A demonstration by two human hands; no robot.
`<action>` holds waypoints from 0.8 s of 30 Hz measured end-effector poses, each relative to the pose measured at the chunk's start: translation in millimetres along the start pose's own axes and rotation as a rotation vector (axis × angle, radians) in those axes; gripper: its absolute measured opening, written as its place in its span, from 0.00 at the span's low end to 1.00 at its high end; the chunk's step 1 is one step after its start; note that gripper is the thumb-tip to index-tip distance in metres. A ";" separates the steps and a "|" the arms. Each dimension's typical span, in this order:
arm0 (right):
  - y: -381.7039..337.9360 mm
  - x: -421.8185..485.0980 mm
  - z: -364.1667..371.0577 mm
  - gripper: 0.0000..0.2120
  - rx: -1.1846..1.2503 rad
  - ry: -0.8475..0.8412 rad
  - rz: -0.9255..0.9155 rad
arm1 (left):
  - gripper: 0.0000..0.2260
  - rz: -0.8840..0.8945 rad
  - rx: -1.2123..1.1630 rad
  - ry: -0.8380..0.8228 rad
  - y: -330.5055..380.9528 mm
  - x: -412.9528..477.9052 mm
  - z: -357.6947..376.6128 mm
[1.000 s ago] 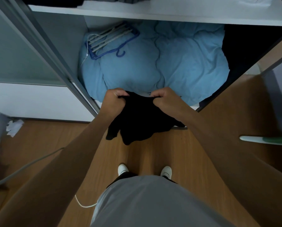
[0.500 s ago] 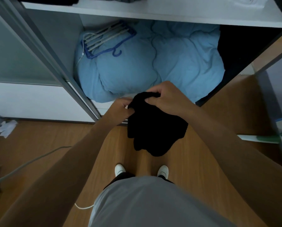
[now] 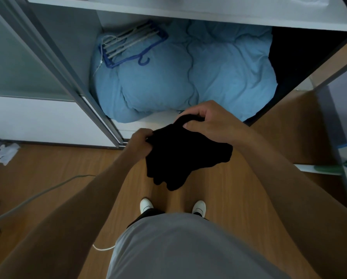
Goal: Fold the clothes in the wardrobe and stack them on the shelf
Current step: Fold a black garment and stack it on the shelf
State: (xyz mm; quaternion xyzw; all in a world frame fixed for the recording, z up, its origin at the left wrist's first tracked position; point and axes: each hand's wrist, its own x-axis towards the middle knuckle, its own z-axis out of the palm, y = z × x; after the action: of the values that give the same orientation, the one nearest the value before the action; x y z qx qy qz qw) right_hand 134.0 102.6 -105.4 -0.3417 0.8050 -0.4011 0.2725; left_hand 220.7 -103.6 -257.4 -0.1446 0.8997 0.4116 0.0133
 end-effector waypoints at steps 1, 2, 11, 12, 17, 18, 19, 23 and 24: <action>0.9 -0.7 -2.8 0.12 -0.010 -0.016 0.031 | 0.15 0.021 -0.003 0.065 -8.2 -2.3 -3.5; 2.2 -1.1 -5.7 0.12 -0.032 -0.041 0.060 | 0.16 0.014 0.006 0.109 -16.5 -4.1 -8.5; 5.8 8.4 -3.1 0.08 -0.240 -0.229 0.182 | 0.16 -0.272 -0.224 0.453 -29.8 -1.6 -32.2; 5.0 8.7 -4.0 0.08 -0.234 -0.246 0.190 | 0.16 -0.291 -0.249 0.455 -28.2 -1.5 -33.9; 2.6 14.0 -3.4 0.14 -0.304 -0.317 0.195 | 0.15 -0.255 -0.326 0.418 -15.4 0.1 -34.5; 3.5 15.4 -2.1 0.15 -0.303 -0.306 0.203 | 0.14 -0.255 -0.345 0.409 -14.0 0.3 -33.8; 4.6 16.1 -0.8 0.14 -0.286 -0.281 0.219 | 0.14 -0.253 -0.353 0.399 -13.1 0.0 -33.1; 12.0 19.8 3.3 0.11 -0.151 -0.099 0.277 | 0.15 -0.162 -0.314 0.340 -11.8 -3.3 -33.7; 12.8 20.8 5.3 0.11 -0.127 -0.051 0.295 | 0.15 -0.145 -0.304 0.334 -10.5 -3.8 -35.1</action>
State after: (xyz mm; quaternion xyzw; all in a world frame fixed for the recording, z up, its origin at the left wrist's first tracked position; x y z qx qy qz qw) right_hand 120.7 89.8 -122.2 -0.2464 0.8630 -0.2965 0.3265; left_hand 230.6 -135.3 -241.4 -0.2755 0.8043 0.5107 -0.1282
